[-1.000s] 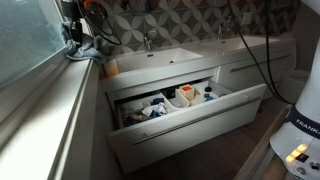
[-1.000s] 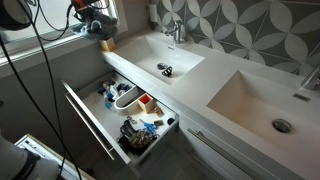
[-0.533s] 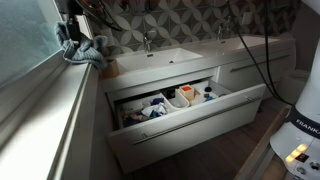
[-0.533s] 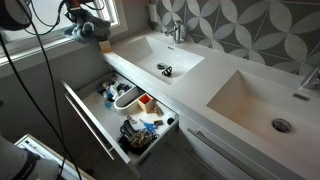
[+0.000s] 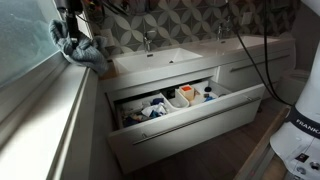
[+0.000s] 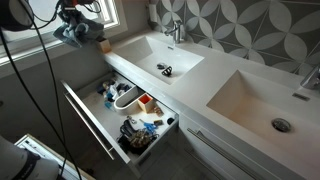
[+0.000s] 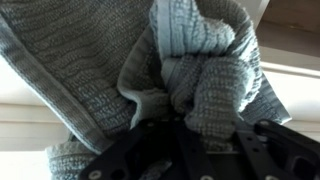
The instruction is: Use the towel to wipe the window sill then place it back on the counter
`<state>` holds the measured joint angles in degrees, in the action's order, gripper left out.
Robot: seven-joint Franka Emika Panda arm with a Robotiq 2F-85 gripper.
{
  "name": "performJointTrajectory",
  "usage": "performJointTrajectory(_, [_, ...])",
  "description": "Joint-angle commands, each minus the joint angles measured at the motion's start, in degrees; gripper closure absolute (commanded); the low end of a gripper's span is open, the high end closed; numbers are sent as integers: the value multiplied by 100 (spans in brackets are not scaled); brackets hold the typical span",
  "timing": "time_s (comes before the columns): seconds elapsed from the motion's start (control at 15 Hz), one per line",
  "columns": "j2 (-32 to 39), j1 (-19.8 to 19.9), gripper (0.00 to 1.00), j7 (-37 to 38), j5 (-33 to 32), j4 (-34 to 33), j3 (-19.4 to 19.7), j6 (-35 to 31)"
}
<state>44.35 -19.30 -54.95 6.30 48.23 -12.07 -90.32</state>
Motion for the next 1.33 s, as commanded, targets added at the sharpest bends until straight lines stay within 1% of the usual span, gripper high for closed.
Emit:
performJointTrajectory(0.0, [0,16,71,-35,17,-4,-28,34])
performJointTrajectory(0.27, [0,35,71,-84,21,-7,-66,65])
performJointTrajectory(0.33, [0,35,93,-88,21,-7,-67,65])
performJointTrajectory(0.6, [1,-123,93,125,-74,213,-12,-238])
performJointTrajectory(0.87, [-227,-141,93,388,20,752,-64,-719])
performJointTrajectory(1.07, [-500,-135,93,426,84,1346,-142,-949])
performJointTrajectory(1.27, [-857,-85,93,371,250,2134,-257,-1500])
